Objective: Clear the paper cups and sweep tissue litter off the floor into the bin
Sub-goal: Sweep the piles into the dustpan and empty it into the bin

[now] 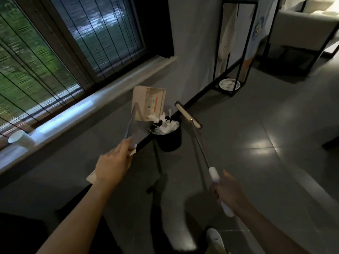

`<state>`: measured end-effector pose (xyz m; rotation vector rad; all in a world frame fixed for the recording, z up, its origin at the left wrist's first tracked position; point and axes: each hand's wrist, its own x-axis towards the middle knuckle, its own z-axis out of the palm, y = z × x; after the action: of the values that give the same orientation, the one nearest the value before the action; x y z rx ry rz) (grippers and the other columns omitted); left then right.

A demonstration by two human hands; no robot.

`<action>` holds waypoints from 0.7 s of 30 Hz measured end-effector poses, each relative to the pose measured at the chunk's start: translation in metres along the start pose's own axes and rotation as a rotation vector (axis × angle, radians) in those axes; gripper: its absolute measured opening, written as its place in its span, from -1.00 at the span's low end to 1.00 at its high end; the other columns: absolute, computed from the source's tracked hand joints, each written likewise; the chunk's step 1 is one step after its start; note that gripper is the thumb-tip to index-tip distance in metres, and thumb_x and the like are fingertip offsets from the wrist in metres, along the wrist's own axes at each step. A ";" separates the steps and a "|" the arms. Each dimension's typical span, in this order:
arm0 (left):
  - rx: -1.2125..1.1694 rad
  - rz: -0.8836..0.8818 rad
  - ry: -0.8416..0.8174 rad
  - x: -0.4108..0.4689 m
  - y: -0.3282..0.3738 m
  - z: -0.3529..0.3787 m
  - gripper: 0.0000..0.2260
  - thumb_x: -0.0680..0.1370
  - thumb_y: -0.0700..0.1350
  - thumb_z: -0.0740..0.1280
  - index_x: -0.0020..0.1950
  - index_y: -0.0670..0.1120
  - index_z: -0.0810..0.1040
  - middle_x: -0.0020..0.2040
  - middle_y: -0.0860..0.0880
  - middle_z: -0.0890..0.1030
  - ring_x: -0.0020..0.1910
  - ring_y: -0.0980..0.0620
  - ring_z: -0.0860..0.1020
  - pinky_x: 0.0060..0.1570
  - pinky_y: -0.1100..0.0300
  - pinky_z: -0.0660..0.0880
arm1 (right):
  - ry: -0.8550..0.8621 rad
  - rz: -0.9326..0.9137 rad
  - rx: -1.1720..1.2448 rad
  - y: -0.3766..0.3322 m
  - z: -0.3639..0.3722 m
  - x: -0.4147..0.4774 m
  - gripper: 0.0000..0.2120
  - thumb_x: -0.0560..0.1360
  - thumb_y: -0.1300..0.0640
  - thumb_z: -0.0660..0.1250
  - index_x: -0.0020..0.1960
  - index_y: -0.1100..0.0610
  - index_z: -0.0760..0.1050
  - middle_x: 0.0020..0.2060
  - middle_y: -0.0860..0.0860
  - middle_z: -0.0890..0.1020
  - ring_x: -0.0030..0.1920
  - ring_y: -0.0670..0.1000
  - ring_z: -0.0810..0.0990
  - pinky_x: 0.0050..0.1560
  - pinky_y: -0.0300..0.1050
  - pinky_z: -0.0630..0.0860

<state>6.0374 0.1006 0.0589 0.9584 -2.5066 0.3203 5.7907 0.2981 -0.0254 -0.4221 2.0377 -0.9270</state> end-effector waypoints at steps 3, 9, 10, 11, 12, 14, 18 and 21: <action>0.005 0.043 -0.028 0.001 0.005 0.001 -0.56 0.36 -0.19 0.45 0.19 -0.10 0.40 -0.14 -0.13 0.67 -0.44 -0.06 0.62 -0.62 0.18 0.48 | -0.017 0.006 0.113 -0.008 -0.002 0.000 -0.28 0.47 0.34 0.30 0.54 0.09 0.10 -0.33 0.15 0.58 -0.61 -0.02 0.42 -0.58 -0.23 0.35; 0.069 0.076 -0.146 -0.004 0.025 0.019 -0.51 0.21 -0.21 0.61 0.10 -0.19 0.59 -0.20 -0.12 0.67 -0.54 0.01 0.56 -0.67 0.25 0.41 | -0.073 0.011 0.219 -0.013 -0.009 0.001 -0.28 0.53 0.35 0.27 0.56 0.11 0.00 -0.45 0.12 0.48 -0.62 -0.05 0.34 -0.61 -0.26 0.30; 0.079 0.091 -0.157 -0.002 0.027 0.018 -0.50 0.19 -0.22 0.62 0.09 -0.20 0.60 -0.21 -0.13 0.67 -0.55 0.00 0.55 -0.68 0.26 0.39 | -0.076 0.010 0.226 -0.015 -0.011 0.001 -0.29 0.53 0.35 0.27 0.56 0.11 -0.01 -0.44 0.12 0.48 -0.65 -0.07 0.34 -0.63 -0.28 0.29; 0.091 0.108 -0.161 0.001 0.028 0.017 -0.49 0.17 -0.22 0.63 0.08 -0.20 0.60 -0.22 -0.14 0.67 -0.56 0.00 0.55 -0.69 0.27 0.38 | -0.073 0.007 0.237 -0.016 -0.012 0.002 -0.29 0.53 0.35 0.27 0.56 0.12 -0.01 -0.43 0.12 0.47 -0.68 -0.10 0.33 -0.65 -0.30 0.27; 0.102 0.121 -0.157 0.004 0.027 0.014 -0.49 0.17 -0.21 0.63 0.08 -0.20 0.59 -0.22 -0.14 0.67 -0.56 0.00 0.55 -0.69 0.27 0.38 | -0.071 0.007 0.245 -0.016 -0.013 0.002 -0.29 0.54 0.35 0.27 0.56 0.13 -0.01 -0.43 0.12 0.47 -0.70 -0.12 0.31 -0.66 -0.30 0.27; 0.107 0.131 -0.142 0.012 0.024 0.007 -0.48 0.19 -0.21 0.63 0.09 -0.20 0.56 -0.18 -0.16 0.67 -0.53 -0.02 0.57 -0.69 0.23 0.42 | -0.079 0.017 0.254 -0.019 -0.015 0.001 -0.29 0.54 0.34 0.27 0.56 0.13 -0.01 -0.43 0.12 0.47 -0.70 -0.13 0.31 -0.66 -0.30 0.27; 0.093 0.122 -0.072 0.020 0.018 -0.009 -0.48 0.23 -0.28 0.59 0.12 -0.21 0.50 -0.14 -0.22 0.67 -0.51 -0.09 0.59 -0.64 0.21 0.43 | -0.091 0.039 0.315 -0.025 -0.012 0.000 -0.30 0.54 0.34 0.28 0.56 0.14 0.01 -0.45 0.11 0.44 -0.63 -0.09 0.33 -0.65 -0.32 0.27; 0.103 0.109 -0.038 0.026 0.014 -0.019 -0.54 0.26 -0.28 0.58 0.11 -0.22 0.54 -0.12 -0.22 0.67 -0.50 -0.12 0.59 -0.63 0.21 0.41 | -0.086 0.016 0.315 -0.028 -0.010 0.003 -0.39 0.53 0.33 0.29 0.51 0.26 0.12 -0.44 0.12 0.43 -0.56 -0.02 0.34 -0.61 -0.27 0.29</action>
<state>6.0172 0.1027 0.0870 0.8765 -2.6045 0.4732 5.7798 0.2822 -0.0020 -0.2685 1.7766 -1.1761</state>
